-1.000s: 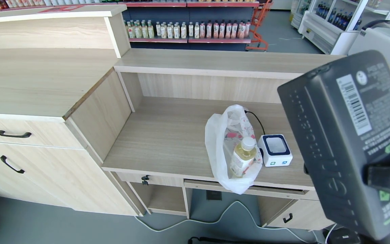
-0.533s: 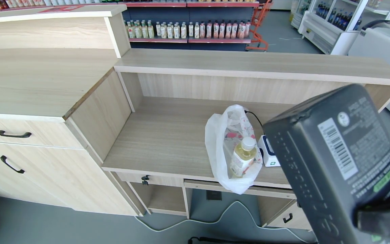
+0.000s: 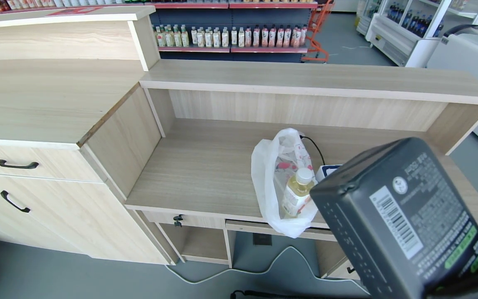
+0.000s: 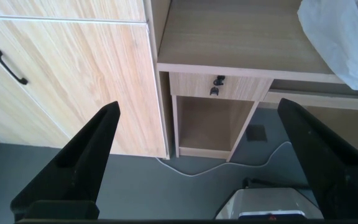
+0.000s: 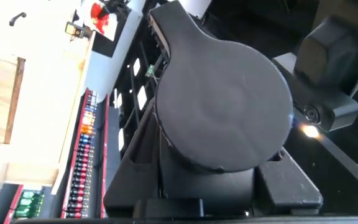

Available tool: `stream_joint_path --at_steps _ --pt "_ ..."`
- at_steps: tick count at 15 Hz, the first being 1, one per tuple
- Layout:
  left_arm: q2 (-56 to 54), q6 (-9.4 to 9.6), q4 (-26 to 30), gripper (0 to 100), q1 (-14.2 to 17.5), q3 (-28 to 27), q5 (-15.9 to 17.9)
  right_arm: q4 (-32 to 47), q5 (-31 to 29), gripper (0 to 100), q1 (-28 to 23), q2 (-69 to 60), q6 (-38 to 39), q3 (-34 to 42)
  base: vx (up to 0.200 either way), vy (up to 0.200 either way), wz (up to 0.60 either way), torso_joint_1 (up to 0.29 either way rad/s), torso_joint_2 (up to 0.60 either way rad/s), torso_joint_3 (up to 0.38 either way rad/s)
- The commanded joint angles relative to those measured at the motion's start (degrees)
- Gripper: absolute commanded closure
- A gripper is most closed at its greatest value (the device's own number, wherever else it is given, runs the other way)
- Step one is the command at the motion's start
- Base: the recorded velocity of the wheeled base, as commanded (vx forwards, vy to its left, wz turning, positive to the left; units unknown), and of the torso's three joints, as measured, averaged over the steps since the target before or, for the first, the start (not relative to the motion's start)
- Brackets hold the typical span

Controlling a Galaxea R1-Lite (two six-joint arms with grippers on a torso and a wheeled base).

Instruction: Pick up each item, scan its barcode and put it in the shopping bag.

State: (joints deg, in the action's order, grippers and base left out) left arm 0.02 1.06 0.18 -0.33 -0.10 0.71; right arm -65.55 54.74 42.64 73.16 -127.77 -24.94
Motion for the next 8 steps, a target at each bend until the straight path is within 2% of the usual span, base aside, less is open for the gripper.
stream_joint_path --at_steps 1,8 --pt "-0.02 -0.01 -0.01 0 -0.02 0.01 0.0 -0.02 0.02 100 0.07 -0.65 -0.02 0.07 0.0 0.0 0.0 0.0 0.0 0.0" --pt "-0.02 -0.01 -0.01 0 -0.02 0.01 0.0 -0.02 0.02 100 0.07 -1.09 -0.02 0.07 0.0 0.0 0.0 0.0 0.0 0.0"
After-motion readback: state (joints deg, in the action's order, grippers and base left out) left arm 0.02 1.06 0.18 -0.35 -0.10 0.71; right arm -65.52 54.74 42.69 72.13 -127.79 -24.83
